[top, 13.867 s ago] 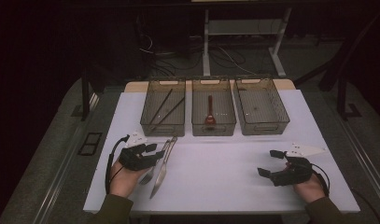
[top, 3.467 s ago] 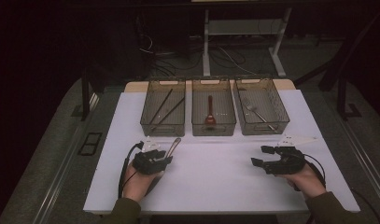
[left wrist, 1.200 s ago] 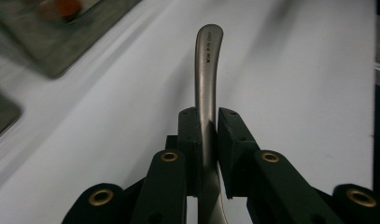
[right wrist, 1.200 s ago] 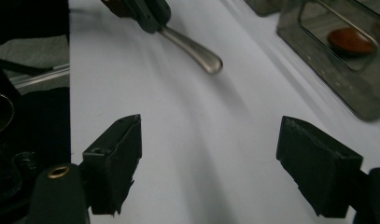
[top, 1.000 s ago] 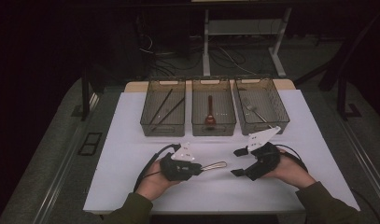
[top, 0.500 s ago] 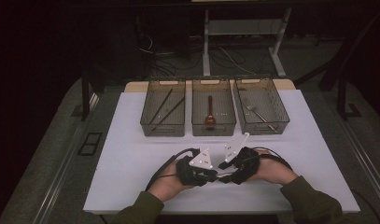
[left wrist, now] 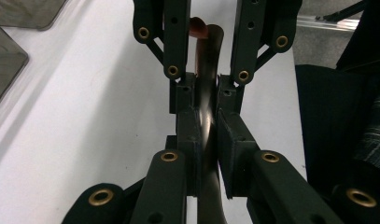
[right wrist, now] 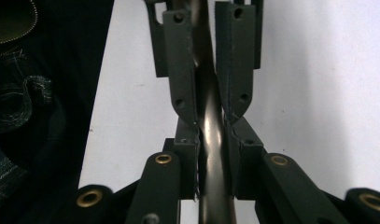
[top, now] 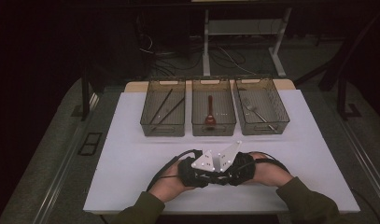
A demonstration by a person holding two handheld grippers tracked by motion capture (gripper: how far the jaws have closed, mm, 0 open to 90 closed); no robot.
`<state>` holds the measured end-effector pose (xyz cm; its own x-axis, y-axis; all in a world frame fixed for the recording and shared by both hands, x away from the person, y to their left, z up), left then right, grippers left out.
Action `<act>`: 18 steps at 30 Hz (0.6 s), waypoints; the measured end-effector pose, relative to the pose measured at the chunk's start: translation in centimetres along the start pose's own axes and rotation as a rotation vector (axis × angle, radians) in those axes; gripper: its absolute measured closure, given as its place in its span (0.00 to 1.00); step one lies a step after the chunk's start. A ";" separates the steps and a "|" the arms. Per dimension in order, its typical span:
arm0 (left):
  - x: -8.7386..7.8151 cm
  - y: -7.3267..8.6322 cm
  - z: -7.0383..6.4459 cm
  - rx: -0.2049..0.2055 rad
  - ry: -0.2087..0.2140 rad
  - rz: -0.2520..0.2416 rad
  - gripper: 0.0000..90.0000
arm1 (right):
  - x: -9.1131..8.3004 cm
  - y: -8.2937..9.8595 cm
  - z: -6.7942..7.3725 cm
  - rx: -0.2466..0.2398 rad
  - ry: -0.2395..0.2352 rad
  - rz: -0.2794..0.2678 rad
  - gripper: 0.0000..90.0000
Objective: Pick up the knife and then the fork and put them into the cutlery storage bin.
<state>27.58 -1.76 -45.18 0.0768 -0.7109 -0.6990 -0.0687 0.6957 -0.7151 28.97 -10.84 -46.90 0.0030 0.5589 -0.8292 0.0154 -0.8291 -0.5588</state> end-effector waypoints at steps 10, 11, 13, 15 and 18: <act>-0.8 0.1 0.5 -0.018 -0.017 -0.030 0.80 | -0.1 0.4 -0.2 0.014 0.002 -0.005 0.86; -1.2 0.1 0.7 -0.030 -0.024 -0.050 0.78 | -0.1 0.6 -0.3 0.015 0.004 -0.003 0.86; -2.1 0.2 0.9 -0.068 -0.036 -0.082 0.75 | -0.3 1.0 -0.8 0.015 0.011 -0.011 0.86; -3.1 0.5 1.2 -0.103 -0.053 -0.116 0.72 | -0.6 1.4 -1.2 0.038 0.027 -0.009 0.86; -4.9 1.1 1.8 -0.152 -0.083 -0.178 0.67 | -1.2 2.0 -1.5 0.092 0.044 -0.019 0.86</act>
Point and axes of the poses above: each handheld gripper's, and its own axes: x roughly forward along the jaws, y roughly out of its underside, z roughly to its left, the point moved 7 cm from there along x, roughly forward along the jaws, and after that the axes turned 1 degree about y, right-handed, at the moved point
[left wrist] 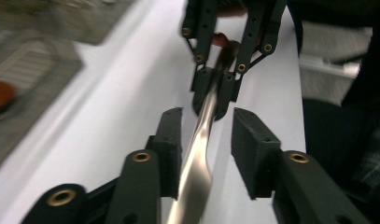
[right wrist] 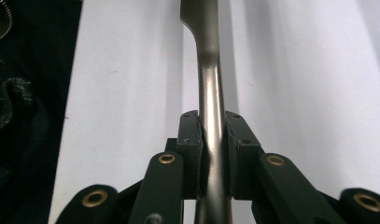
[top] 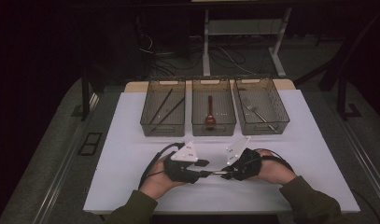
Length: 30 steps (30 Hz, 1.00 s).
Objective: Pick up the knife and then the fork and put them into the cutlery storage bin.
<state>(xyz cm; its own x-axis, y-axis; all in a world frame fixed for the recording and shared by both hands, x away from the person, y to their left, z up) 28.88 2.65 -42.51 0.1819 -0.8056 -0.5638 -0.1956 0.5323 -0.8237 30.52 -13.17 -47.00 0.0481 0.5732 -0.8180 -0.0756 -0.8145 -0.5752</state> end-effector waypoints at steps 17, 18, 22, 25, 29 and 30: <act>-5.2 5.9 3.4 -0.197 -0.223 -0.120 0.30 | -5.7 4.3 -4.4 0.243 0.186 -0.073 0.86; -5.1 6.1 3.6 -0.204 -0.227 -0.125 0.28 | -6.2 4.5 -4.7 0.255 0.197 -0.080 0.86; -5.0 6.5 4.2 -0.211 -0.256 -0.138 0.20 | -7.7 5.2 -5.7 0.326 0.239 -0.105 0.86; -4.8 6.6 4.4 -0.215 -0.277 -0.141 0.14 | -8.8 5.8 -6.6 0.377 0.270 -0.126 0.86; -4.4 6.8 4.5 -0.229 -0.282 -0.122 0.00 | -10.1 6.7 -8.0 0.425 0.308 -0.140 0.86; -4.3 6.9 4.4 -0.233 -0.277 -0.114 0.00 | -10.3 6.8 -8.3 0.439 0.317 -0.141 0.86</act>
Point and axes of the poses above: each handheld gripper's, and its own axes: x roughly forward along the jaws, y roughly out of its underside, z roughly to its left, the point moved 7 cm from there along x, roughly forward along the jaws, and after that the axes turned 1 degree about y, right-handed, at the moved point
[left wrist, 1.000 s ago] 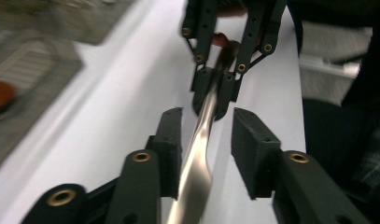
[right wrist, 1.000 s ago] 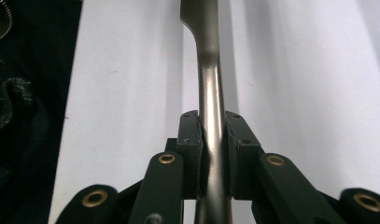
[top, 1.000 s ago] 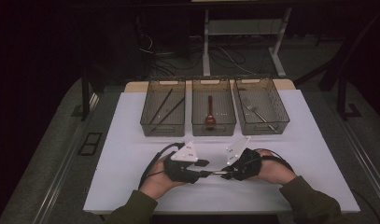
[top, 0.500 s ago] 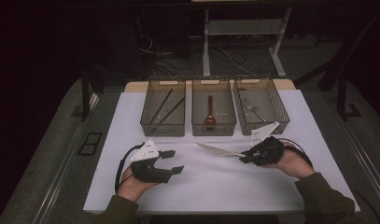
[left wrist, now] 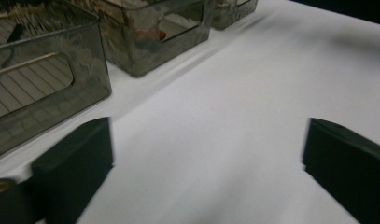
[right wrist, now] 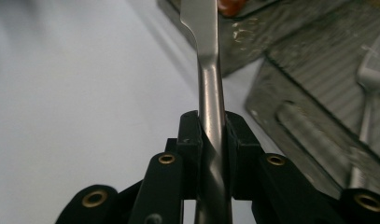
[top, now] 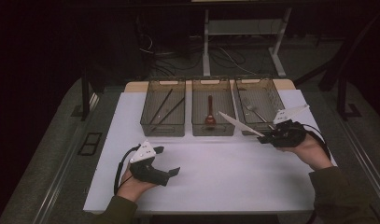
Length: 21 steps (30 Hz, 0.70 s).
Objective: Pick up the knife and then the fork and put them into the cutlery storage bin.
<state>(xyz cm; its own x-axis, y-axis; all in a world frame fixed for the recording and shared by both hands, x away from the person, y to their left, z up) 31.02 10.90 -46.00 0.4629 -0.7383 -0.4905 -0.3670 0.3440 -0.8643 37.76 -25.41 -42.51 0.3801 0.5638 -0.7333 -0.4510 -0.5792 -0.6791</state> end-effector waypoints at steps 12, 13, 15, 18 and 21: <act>0.1 0.1 -0.1 -0.003 -0.001 0.018 0.00 | -1.6 -1.2 -4.2 0.112 0.098 -0.026 0.86; 0.1 0.1 -0.1 -0.001 -0.002 0.015 0.00 | -1.7 -1.3 -4.5 0.120 0.108 -0.023 0.86; 0.1 0.1 -0.1 -0.001 -0.001 0.015 0.00 | -1.9 -1.4 -5.2 0.135 0.133 -0.011 0.86; 0.1 0.0 -0.2 0.002 0.001 0.014 0.00 | -2.2 -1.7 -6.1 0.155 0.151 -0.016 0.86; 0.1 0.0 -0.1 0.003 0.003 0.013 0.00 | -2.4 -1.9 -7.0 0.174 0.173 -0.016 0.86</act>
Point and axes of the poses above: each handheld gripper's, and its own axes: x roughly forward along the jaws, y roughly out of its underside, z roughly to its left, the point moved 7 cm from there along x, roughly forward along the jaws, and after that the axes turned 1 degree about y, right-handed, at the moved point
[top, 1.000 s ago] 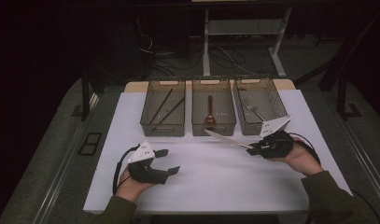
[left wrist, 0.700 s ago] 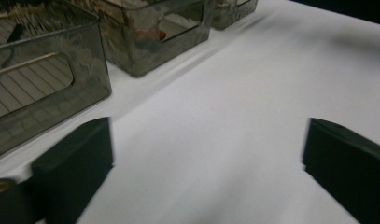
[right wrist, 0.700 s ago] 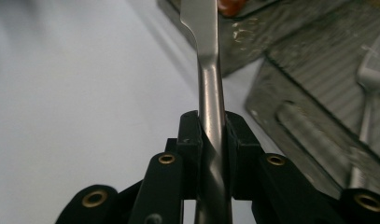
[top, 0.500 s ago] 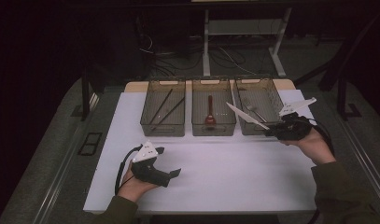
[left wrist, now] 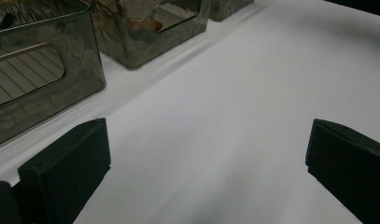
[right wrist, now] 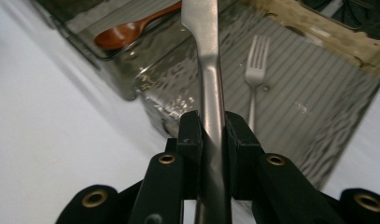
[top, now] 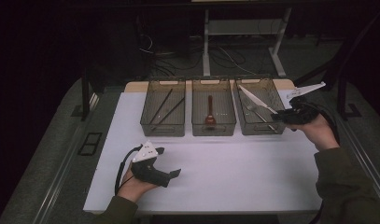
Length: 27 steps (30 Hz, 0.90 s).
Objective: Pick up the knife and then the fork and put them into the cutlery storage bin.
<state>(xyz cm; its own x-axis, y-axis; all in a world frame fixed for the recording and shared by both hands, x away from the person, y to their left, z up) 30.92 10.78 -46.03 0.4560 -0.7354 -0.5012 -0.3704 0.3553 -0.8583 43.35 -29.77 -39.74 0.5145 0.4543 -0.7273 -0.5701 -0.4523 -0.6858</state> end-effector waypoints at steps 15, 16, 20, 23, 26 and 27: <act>0.1 0.0 -0.2 0.004 0.014 0.006 0.00 | 1.4 -1.4 -4.0 0.109 0.075 0.059 0.86; 0.1 0.0 -0.2 0.004 0.014 0.006 0.00 | 1.7 -1.4 -4.1 0.117 0.075 0.068 0.86; 0.1 0.0 -0.2 0.002 0.017 0.004 0.00 | 3.0 -1.4 -4.5 0.131 0.076 0.099 0.86; 0.1 0.1 -0.3 0.002 0.028 0.010 0.00 | 3.9 -1.2 -4.6 0.141 0.080 0.120 0.86; 0.3 0.1 -0.4 0.000 0.034 0.011 0.00 | 4.7 -1.2 -4.8 0.151 0.083 0.139 0.86; 0.3 0.1 -0.5 0.001 0.037 0.013 0.00 | 4.9 -1.2 -4.9 0.155 0.087 0.143 0.86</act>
<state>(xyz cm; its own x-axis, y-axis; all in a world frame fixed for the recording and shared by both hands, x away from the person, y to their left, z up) 30.62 10.33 -46.25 0.4209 -0.7518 -0.5076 -0.3750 0.3653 -0.8520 49.68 -30.76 -42.65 0.4706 0.3235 -0.8209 -0.7293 -0.3810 -0.5683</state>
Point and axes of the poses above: each handheld gripper's, and its own axes: x roughly forward along the jaws, y roughly out of its underside, z roughly to its left, the point moved 7 cm from there along x, roughly forward along the jaws, and after that the axes turned 1 degree about y, right-handed, at the moved point
